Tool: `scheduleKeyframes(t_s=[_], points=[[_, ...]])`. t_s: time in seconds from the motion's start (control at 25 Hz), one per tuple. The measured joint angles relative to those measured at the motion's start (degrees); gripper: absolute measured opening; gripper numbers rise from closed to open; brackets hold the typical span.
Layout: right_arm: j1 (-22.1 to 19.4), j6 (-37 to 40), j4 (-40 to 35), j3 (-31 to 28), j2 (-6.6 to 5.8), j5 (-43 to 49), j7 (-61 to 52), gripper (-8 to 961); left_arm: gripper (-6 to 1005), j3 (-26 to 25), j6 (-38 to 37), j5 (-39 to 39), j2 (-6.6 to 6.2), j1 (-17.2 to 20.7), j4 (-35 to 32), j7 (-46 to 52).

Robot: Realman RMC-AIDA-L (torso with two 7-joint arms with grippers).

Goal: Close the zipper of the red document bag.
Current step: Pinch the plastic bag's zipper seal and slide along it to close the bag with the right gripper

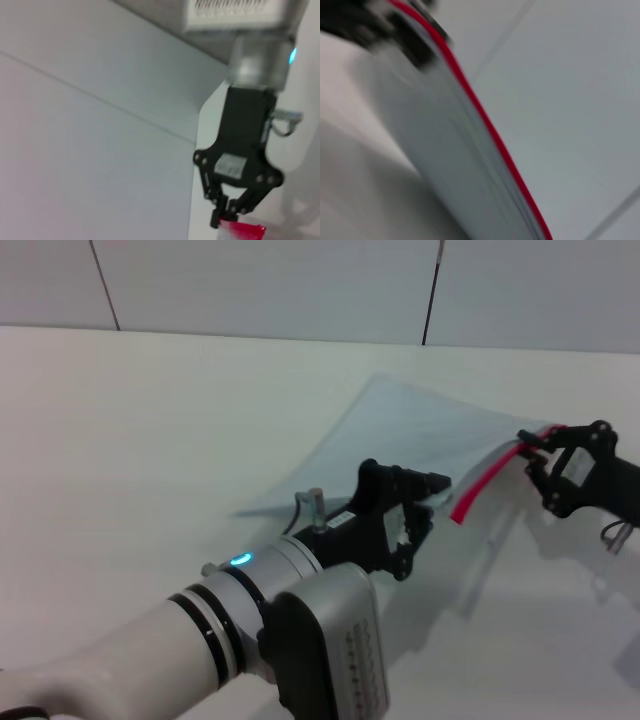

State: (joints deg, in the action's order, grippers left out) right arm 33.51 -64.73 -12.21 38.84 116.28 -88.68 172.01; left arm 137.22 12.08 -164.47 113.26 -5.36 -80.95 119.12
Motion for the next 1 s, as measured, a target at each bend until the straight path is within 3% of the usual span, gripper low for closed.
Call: scheduleKeyframes(t_s=[0.44,0.6,0.72,0.92,1.0], points=[[2.05,12.77,0.4,-11.68,0.31,-0.28,0.0,106,54,3.98,3.69,0.02,-2.2,0.05,-1.35,-0.02],[2.38,13.51,1.32,-17.56,0.35,-3.38,0.0,117,67,4.95,7.58,-0.03,-2.69,-0.08,0.09,-1.27],[2.36,12.98,2.62,-20.61,0.34,-8.35,0.01,125,86,5.5,12.03,-0.01,-2.54,-0.42,3.39,-2.92],[1.13,8.04,5.43,-25.03,0.32,-17.12,0.0,138,118,5.58,21.97,2.63,-1.16,-1.85,10.22,-3.14],[-0.01,3.85,6.59,-26.37,0.28,-19.2,-0.01,217,130,5.54,25.45,6.75,-0.99,-2.97,11.95,-2.9]])
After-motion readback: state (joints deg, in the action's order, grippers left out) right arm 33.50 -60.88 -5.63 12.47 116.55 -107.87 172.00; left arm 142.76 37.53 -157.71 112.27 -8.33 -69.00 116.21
